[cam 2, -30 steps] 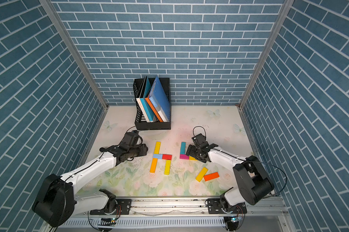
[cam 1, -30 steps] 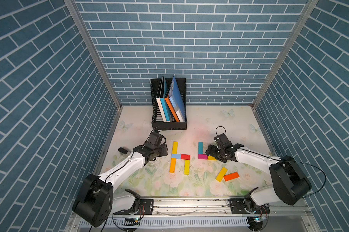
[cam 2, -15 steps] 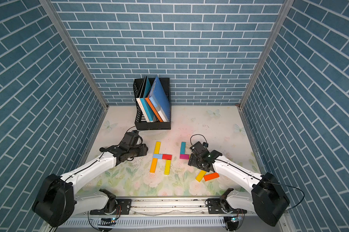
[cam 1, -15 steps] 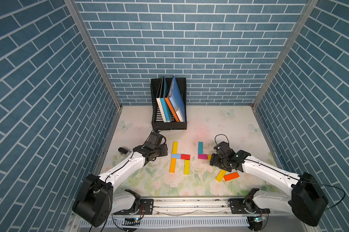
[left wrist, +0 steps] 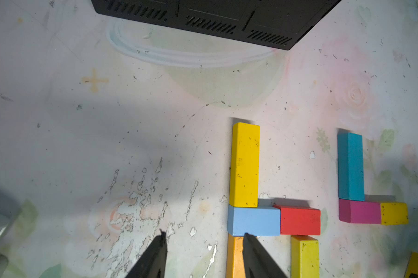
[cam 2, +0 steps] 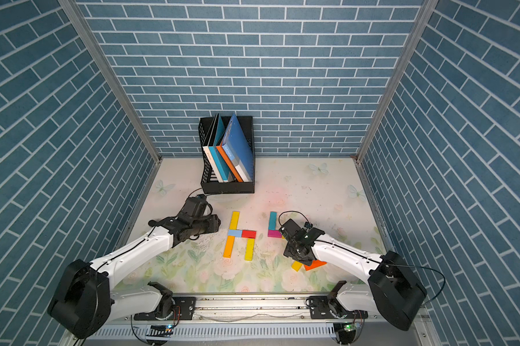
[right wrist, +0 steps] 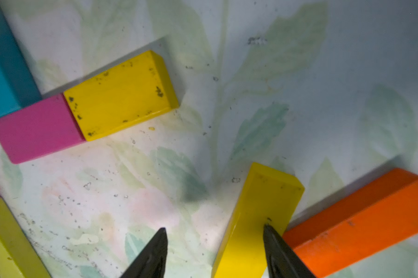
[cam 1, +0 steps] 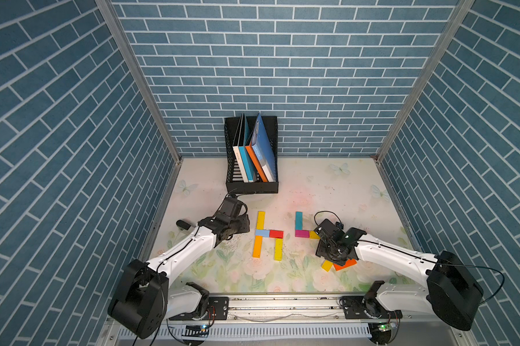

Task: Assemble the letter h with building blocks
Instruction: Move the building block to the center of the board.

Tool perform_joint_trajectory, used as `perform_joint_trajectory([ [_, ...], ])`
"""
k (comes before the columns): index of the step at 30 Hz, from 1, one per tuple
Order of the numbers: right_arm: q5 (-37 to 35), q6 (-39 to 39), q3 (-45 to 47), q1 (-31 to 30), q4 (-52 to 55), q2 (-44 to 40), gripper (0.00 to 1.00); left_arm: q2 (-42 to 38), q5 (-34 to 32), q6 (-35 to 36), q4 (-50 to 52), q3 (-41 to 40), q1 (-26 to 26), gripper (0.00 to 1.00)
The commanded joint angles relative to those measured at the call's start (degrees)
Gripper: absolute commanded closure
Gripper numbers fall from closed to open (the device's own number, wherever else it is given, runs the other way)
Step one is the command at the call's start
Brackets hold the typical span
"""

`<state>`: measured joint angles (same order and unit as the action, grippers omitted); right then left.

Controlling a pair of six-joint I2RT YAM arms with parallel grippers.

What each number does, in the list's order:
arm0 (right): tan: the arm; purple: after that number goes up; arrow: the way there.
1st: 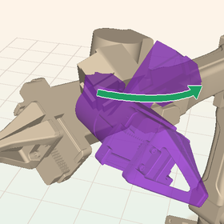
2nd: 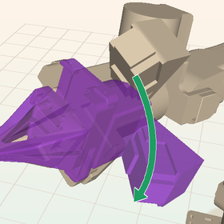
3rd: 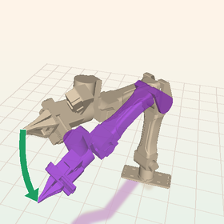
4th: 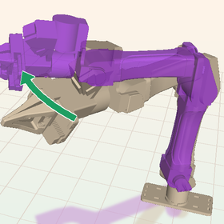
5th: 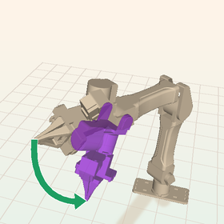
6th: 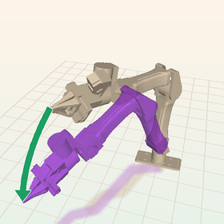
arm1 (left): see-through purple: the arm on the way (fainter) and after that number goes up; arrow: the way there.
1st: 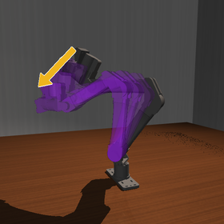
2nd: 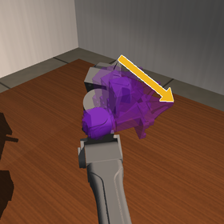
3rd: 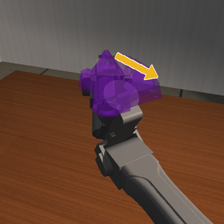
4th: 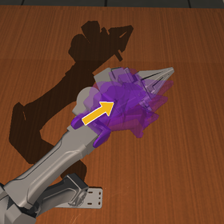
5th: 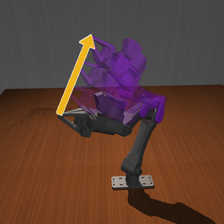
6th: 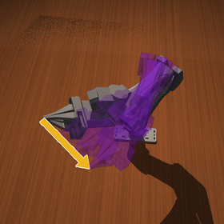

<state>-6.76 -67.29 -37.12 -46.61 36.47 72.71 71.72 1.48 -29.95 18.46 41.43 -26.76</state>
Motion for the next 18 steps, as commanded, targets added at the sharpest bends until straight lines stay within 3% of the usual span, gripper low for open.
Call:
perform_joint_trajectory([
  [1,-1.3,-1.5,1.8,0.1,1.6,2.7,0.36,-0.6,0.3,0.8,-0.2,-0.3,0.2,0.45],
  [5,-0.8,-1.3,2.2,0.2,1.9,4.6,0.36,-0.9,0.3,0.9,-0.1,-0.4,0.3,0.45],
  [12,-2.5,-2.5,3.1,0.2,5.7,-0.5,0.32,-1.3,0.5,0.8,-0.2,-0.5,0.2,0.45],
  [18,0.1,-1.4,5.6,0.2,1.1,0.7,0.31,-1.5,0.5,0.8,-0.2,-0.5,0.3,0.45],
])
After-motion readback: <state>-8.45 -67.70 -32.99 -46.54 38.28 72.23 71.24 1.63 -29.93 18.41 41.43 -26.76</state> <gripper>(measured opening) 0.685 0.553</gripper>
